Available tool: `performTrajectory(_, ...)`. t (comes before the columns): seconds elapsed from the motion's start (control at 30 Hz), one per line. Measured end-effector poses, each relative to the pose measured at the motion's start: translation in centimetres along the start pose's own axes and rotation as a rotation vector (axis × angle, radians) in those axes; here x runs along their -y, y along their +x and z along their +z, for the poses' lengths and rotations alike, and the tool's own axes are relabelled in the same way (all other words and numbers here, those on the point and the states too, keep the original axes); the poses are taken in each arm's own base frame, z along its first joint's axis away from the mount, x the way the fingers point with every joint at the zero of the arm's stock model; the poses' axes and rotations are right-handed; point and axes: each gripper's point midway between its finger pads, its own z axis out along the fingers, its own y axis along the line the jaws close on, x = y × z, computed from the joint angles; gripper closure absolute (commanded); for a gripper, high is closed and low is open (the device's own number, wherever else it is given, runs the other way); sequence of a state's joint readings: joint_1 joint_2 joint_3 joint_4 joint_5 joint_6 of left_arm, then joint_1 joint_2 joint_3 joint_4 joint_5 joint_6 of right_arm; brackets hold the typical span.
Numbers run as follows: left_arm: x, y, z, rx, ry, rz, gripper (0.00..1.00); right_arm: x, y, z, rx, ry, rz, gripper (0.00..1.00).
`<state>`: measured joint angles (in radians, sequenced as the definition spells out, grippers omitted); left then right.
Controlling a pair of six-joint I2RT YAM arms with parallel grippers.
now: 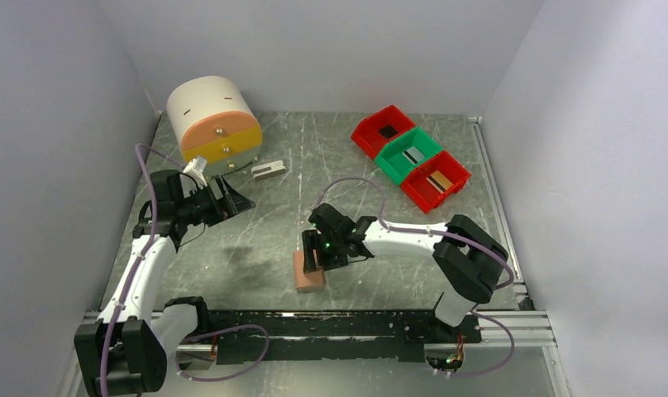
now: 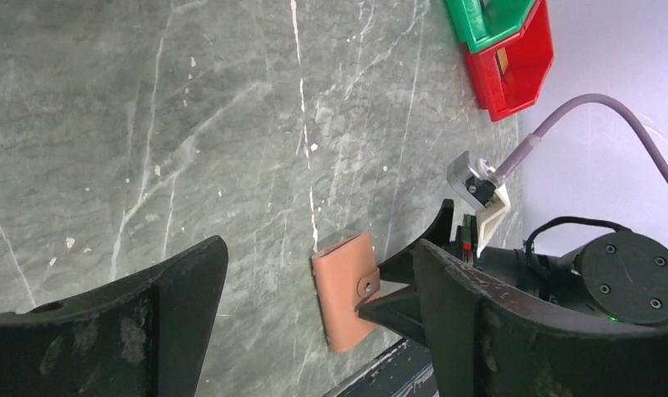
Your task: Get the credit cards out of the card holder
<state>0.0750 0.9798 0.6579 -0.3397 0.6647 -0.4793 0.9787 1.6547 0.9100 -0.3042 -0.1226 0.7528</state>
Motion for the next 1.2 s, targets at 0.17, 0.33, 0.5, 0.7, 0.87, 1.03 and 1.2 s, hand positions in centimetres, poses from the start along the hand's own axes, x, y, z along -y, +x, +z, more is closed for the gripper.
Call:
performTrajectory(0.17,-0.2,0.2,0.2,-0.012,-0.004,-0.006,0.12,-1.0,-0.9,-1.1,0.021,0.002,-0.014,0.23)
performTrajectory(0.33,-0.2,0.1,0.1,-0.008,-0.002,0.003,0.12,-0.9,-6.6,-4.0,0.197,0.113,-0.022,0.19)
performTrajectory(0.5,-0.1,0.0,0.1,-0.004,0.001,0.006,0.12,4.4,-16.3,-8.7,0.408,0.271,0.128,0.18)
performTrajectory(0.7,0.1,0.0,-0.1,0.001,0.003,0.010,0.11,14.4,-24.4,-11.6,0.539,0.513,0.335,0.16)
performTrajectory(0.87,0.2,-0.1,-0.2,0.008,0.006,0.016,0.11,20.4,-28.3,-11.5,0.551,0.667,0.427,0.16)
performTrajectory(1.03,0.3,-0.2,-0.2,0.009,0.007,0.020,0.11,23.7,-31.0,-10.5,0.560,0.743,0.460,0.16)
performTrajectory(1.2,0.2,-0.1,-0.2,0.006,0.004,0.020,0.11,25.3,-31.9,-9.3,0.550,0.791,0.473,0.16)
